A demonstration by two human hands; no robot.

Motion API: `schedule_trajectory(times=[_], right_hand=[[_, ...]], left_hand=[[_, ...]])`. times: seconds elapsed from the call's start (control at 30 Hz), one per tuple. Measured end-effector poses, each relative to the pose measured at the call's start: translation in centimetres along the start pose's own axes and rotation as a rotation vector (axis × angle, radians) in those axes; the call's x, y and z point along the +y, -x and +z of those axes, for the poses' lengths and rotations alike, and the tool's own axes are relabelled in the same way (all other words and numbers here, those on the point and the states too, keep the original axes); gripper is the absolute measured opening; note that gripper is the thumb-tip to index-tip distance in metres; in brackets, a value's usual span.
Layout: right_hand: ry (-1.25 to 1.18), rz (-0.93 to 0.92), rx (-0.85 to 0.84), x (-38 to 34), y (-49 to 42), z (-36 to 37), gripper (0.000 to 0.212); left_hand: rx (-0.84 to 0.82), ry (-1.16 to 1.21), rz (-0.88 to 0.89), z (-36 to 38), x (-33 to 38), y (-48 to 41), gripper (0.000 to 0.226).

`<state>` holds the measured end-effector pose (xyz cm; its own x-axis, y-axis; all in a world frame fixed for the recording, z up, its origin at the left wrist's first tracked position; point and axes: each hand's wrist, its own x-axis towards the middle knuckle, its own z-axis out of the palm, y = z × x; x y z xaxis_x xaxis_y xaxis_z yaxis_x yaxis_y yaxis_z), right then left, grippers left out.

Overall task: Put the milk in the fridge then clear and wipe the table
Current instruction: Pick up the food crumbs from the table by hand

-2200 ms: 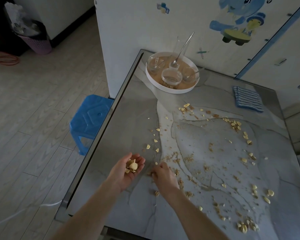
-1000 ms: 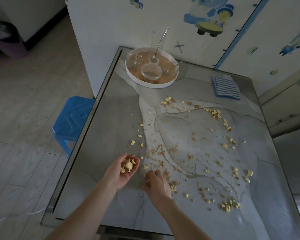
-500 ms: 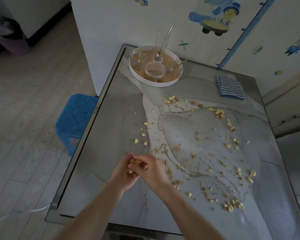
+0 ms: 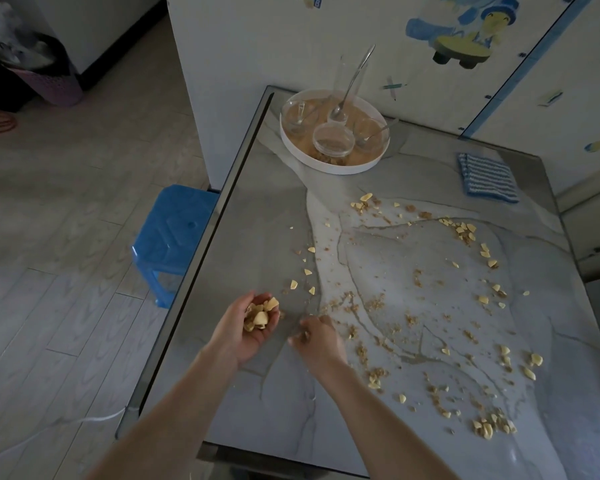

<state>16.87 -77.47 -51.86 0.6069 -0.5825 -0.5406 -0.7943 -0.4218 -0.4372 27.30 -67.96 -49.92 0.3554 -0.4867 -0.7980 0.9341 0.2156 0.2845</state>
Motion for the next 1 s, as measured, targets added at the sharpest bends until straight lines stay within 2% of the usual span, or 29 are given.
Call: schedule_trajectory(times=[0.1,0.2,0.33,0.4,0.53,0.6,0.67,0.73,0.77,0.9,1.0], right_hand=[[0.09,-0.061,-0.013,-0.6,-0.3,0.4,0.026],[0.061,-0.06,-0.003,-0.4,-0.6,0.4,0.018],[-0.228,-0.05,0.116,-1.1,-1.0,-1.3,0.013],[-0.348,-0.142,0.162,-2.5,-0.9,-2.5,0.013],[-0.363,-0.331,0.06,-5.6,-0.1,-3.0,0.022],[-0.406,-0.326,0.053,-5.9,-0.2,-3.2,0.022],[-0.467,-0.269,0.146,-5.0,-1.1,-3.5,0.016],[-0.388,-0.173,0.213,-3.5,-2.1,-3.2,0.014],[-0.307,-0.135,0.194,-2.9,-2.5,-2.9,0.016],[-0.045,-0.13,-0.009,-2.4,-3.4,-0.1,0.026],[0.069,-0.141,-0.049,-3.0,-3.8,1.0,0.019]], left_hand=[[0.008,0.005,-0.008,-0.3,0.5,-0.3,0.033],[0.015,-0.009,-0.006,-0.6,1.0,-0.6,0.03],[0.042,-0.023,-0.009,-0.7,1.1,-1.2,0.029],[0.05,0.017,-0.027,-0.4,0.9,-1.5,0.028],[0.0,0.039,-0.024,0.7,0.5,-1.5,0.028],[-0.011,0.031,-0.03,1.2,0.6,-1.5,0.027],[0.021,0.052,-0.043,1.3,0.9,-1.6,0.027],[0.052,0.048,-0.048,1.1,1.3,-1.9,0.026],[0.051,0.045,-0.046,0.9,1.6,-2.0,0.026],[0.001,0.006,-0.014,0.2,2.4,-2.4,0.025],[-0.006,-0.015,0.02,0.0,2.8,-2.4,0.027]])
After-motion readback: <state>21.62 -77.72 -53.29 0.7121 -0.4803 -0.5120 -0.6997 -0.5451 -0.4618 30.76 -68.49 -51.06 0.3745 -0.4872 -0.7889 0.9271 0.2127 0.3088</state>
